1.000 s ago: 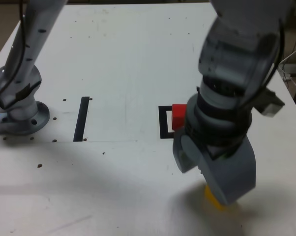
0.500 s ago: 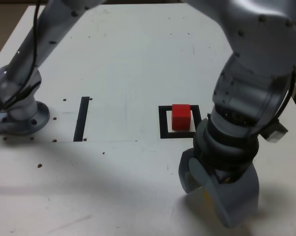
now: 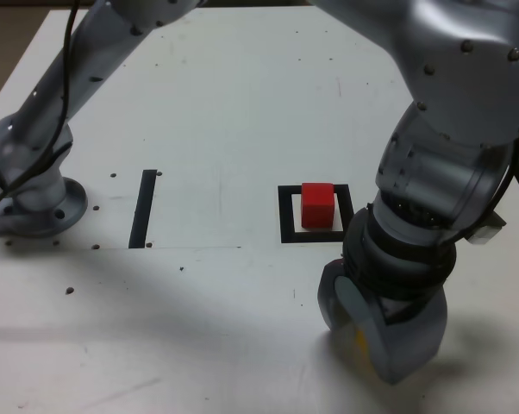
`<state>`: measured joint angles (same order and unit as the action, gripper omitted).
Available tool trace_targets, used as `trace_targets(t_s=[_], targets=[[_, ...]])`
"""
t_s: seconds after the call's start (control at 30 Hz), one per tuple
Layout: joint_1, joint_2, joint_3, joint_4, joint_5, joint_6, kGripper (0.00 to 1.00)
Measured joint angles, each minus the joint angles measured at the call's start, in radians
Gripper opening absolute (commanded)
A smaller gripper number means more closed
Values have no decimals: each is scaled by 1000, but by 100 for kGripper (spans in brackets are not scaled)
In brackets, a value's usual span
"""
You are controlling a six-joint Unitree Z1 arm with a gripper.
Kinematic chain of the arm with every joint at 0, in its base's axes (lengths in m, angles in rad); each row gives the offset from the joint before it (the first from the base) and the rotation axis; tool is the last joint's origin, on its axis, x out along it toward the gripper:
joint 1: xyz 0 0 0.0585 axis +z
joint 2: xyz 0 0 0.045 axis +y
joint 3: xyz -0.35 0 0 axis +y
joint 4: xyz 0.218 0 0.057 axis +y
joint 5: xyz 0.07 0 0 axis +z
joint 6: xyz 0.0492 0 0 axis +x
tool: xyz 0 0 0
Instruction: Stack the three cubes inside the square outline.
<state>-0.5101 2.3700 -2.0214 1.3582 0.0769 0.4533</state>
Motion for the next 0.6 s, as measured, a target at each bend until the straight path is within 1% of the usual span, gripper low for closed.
trace_targets(t_s=[0.4, 0.5, 0.6], targets=[[0, 0, -2, 5, 1, -4, 30], [0, -10, 0, 16, 10, -19, 30], [1, -56, 11, 44, 27, -43, 30]])
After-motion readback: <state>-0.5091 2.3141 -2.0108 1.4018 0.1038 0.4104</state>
